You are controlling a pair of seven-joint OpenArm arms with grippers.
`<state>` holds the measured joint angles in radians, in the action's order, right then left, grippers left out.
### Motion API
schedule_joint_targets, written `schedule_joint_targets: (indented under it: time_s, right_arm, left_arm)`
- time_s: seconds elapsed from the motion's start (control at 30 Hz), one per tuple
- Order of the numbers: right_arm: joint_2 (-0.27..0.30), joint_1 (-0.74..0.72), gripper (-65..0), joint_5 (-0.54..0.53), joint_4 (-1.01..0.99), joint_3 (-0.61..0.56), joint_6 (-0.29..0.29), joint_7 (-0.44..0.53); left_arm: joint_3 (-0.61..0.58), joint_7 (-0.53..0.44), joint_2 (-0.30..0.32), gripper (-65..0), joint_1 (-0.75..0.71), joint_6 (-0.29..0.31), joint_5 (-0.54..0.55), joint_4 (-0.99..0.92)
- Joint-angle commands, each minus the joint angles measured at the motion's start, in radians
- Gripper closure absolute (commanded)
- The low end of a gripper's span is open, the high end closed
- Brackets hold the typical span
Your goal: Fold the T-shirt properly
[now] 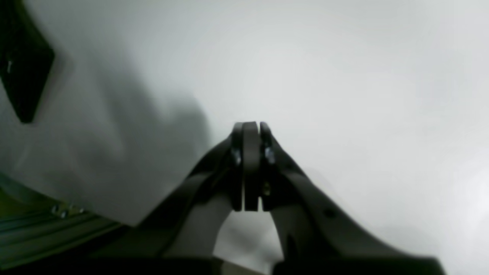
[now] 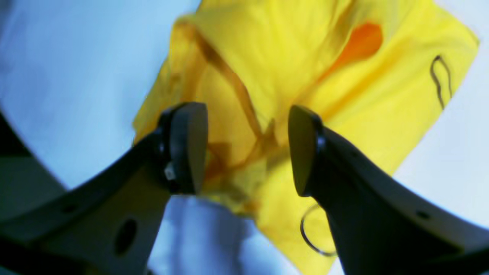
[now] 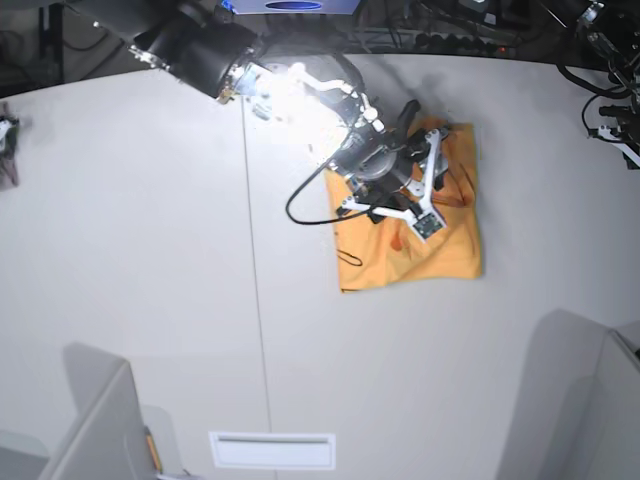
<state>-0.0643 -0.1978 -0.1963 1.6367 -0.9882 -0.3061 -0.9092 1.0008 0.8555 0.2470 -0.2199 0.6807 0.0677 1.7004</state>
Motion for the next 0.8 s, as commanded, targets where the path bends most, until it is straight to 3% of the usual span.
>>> schedule_joint_targets:
  time_s: [0.0,0.13,0.3,0.43,0.57,0.6,0.7,0.77]
  right_arm:
    - [-0.021,-0.021,-31.2,0.039,-0.003,0.004,-0.003,0.02]
    - [-0.038,-0.035,-30.9,0.065,-0.063,-0.054,-0.002,0.028]
    - [-0.038,-0.058,-25.2,0.065,-0.118,-0.051,-0.002,0.028]
    - [-0.038,-0.062,-24.3,0.065,-0.157,-0.051,-0.002,0.031]
    - [-0.033,-0.062,-23.0,0.065,-0.174,-0.051,-0.002,0.085]
    - [-0.032,-0.062,-19.5,0.065,-0.175,-0.051,-0.002,0.092]
    - [-0.033,-0.062,-1.2,0.062,-0.174,-0.051,-0.002,0.092]
    - [-0.039,-0.064,0.0,0.064,-0.165,-0.051,-0.002,0.097]
  left_arm:
    - [0.01,-0.014,0.022,0.0,-0.002,-0.008,-0.003,0.013]
    - [0.013,-0.014,0.022,0.0,-0.002,-0.008,-0.003,0.013]
    - [0.016,-0.014,0.027,0.0,-0.002,-0.008,-0.003,0.01]
    - [0.016,-0.014,0.028,0.0,0.0,-0.008,-0.003,-0.026]
    - [0.016,-0.014,0.03,0.0,0.0,-0.008,-0.003,-0.055]
    - [0.016,-0.014,0.03,0.0,0.0,-0.008,-0.003,-0.059]
    - [0.016,-0.015,0.03,0.0,0.0,-0.008,-0.003,-0.061]
    - [0.016,-0.015,0.03,0.0,0.0,-0.008,-0.003,-0.056]
